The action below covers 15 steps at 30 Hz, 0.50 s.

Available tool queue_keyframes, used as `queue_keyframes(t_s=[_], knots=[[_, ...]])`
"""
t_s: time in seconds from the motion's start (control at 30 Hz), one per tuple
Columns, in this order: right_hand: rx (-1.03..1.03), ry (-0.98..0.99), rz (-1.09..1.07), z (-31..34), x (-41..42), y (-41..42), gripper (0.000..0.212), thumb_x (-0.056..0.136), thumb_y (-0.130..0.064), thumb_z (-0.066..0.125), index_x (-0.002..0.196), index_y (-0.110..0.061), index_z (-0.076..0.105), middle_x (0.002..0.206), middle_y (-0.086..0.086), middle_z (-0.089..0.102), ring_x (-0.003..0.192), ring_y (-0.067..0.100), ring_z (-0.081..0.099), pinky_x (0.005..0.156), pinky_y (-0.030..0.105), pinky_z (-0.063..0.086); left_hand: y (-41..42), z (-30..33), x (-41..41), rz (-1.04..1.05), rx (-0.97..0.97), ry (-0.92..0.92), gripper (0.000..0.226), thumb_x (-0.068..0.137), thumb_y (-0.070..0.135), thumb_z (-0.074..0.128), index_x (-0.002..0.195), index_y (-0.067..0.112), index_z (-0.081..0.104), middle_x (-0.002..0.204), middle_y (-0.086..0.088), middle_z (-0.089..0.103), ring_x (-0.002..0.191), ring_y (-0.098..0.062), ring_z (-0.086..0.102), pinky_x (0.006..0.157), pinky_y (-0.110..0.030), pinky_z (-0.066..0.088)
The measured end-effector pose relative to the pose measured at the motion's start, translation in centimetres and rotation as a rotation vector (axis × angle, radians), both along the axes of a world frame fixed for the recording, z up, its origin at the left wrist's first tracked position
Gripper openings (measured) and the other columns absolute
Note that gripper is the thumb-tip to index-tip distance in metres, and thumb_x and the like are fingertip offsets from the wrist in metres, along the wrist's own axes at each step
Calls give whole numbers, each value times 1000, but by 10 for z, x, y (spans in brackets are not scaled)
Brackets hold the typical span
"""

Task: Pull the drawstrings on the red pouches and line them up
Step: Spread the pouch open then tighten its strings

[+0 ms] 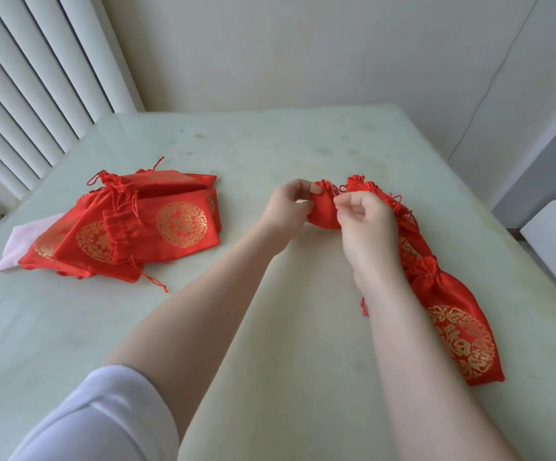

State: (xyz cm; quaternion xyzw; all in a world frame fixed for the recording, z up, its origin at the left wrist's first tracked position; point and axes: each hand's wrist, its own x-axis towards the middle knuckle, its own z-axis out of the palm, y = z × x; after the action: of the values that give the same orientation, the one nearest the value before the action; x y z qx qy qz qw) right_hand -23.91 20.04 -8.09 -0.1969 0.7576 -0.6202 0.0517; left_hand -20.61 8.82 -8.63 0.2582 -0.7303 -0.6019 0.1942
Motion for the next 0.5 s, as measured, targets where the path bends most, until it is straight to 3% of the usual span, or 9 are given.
queue_keyframes(t_s=[0.07, 0.13, 0.2, 0.3, 0.37, 0.5], knots=[[20, -2, 17, -4, -2, 1, 23, 88, -2, 48, 87, -21, 61, 88, -9, 62, 92, 11, 58, 85, 22, 43, -1, -3, -5, -12, -100, -61, 38, 84, -12, 40, 101, 14, 62, 107, -6, 62, 94, -18, 59, 90, -30, 48], [36, -6, 38, -5, -1, 0, 23, 88, -2, 48, 86, -21, 61, 86, -11, 61, 90, 9, 57, 80, 19, 41, -2, -3, 1, 10, -206, -92, 36, 86, -5, 44, 106, 16, 65, 112, 3, 57, 108, -11, 53, 92, -23, 42], [59, -14, 74, -7, 4, -4, 23, 89, -4, 48, 84, -22, 61, 81, -14, 58, 84, 7, 55, 73, 17, 40, -7, 0, 17, 33, -283, -76, 33, 88, 0, 45, 105, 18, 66, 116, 9, 51, 108, -6, 49, 88, -21, 38], [100, -12, 134, -7, 16, -13, 20, 89, -7, 50, 84, -22, 61, 78, -15, 58, 80, 7, 55, 68, 16, 40, -26, 5, 52, 97, -473, -91, 29, 87, 0, 47, 100, 17, 68, 125, 1, 54, 110, -14, 53, 89, -23, 39], [127, 4, 173, -5, 28, -20, 18, 88, -8, 51, 84, -22, 62, 76, -16, 57, 75, 6, 55, 66, 13, 39, -46, 8, 82, 174, -621, -165, 28, 86, 0, 47, 101, 13, 68, 124, -4, 55, 113, -20, 52, 87, -19, 35], [184, 76, 313, -2, 58, -31, 16, 88, -9, 53, 83, -21, 61, 74, -13, 57, 76, 8, 53, 66, 14, 37, -73, 4, 136, 272, -717, -375, 23, 88, 8, 50, 104, 12, 66, 123, -8, 54, 113, -28, 49, 87, -28, 38]])
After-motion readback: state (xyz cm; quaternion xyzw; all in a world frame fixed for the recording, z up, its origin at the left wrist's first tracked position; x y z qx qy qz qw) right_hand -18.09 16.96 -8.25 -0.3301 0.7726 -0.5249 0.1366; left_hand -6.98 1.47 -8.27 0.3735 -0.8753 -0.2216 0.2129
